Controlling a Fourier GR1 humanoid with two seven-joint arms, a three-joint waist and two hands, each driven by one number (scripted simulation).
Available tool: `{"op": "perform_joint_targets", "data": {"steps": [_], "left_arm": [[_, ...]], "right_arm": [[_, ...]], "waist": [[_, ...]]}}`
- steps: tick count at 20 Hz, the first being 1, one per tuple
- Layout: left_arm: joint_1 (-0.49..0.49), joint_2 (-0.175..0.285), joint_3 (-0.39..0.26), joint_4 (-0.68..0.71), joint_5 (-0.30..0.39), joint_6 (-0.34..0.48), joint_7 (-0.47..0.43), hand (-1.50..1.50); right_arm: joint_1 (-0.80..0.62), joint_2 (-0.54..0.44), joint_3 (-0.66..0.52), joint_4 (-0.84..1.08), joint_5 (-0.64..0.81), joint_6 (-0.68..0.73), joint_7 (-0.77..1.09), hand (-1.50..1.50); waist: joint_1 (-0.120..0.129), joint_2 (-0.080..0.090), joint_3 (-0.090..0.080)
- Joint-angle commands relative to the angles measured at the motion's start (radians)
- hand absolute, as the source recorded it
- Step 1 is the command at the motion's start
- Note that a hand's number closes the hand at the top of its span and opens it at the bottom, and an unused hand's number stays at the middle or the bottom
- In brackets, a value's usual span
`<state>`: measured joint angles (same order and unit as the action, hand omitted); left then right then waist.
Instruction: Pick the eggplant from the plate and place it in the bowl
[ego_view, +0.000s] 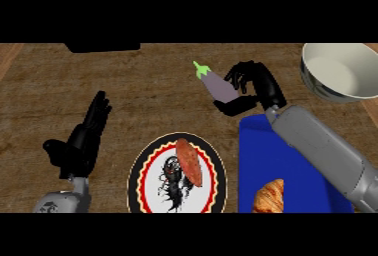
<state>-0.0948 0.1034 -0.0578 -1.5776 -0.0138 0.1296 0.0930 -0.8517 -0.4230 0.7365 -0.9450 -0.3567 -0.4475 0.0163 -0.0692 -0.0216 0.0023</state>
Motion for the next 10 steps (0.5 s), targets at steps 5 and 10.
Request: {"op": "perform_joint_targets", "data": {"steps": [5,10], "left_arm": [[0.026,0.023,0.015,0.031,0.016,-0.041,-0.047,0.00],[-0.013,-0.017,-0.030,-0.011,-0.014,-0.007,0.026,0.00]], "right_arm": [[0.057,-0.250,-0.055,-0.363,0.134,-0.229,0.068,1.50],[0.046,-0.429,-0.051,-0.548,0.233,-0.257,0.362,1.50]], "waist": [[0.017,0.002,-0.005],[0.026,0.004,-0.005]]}}
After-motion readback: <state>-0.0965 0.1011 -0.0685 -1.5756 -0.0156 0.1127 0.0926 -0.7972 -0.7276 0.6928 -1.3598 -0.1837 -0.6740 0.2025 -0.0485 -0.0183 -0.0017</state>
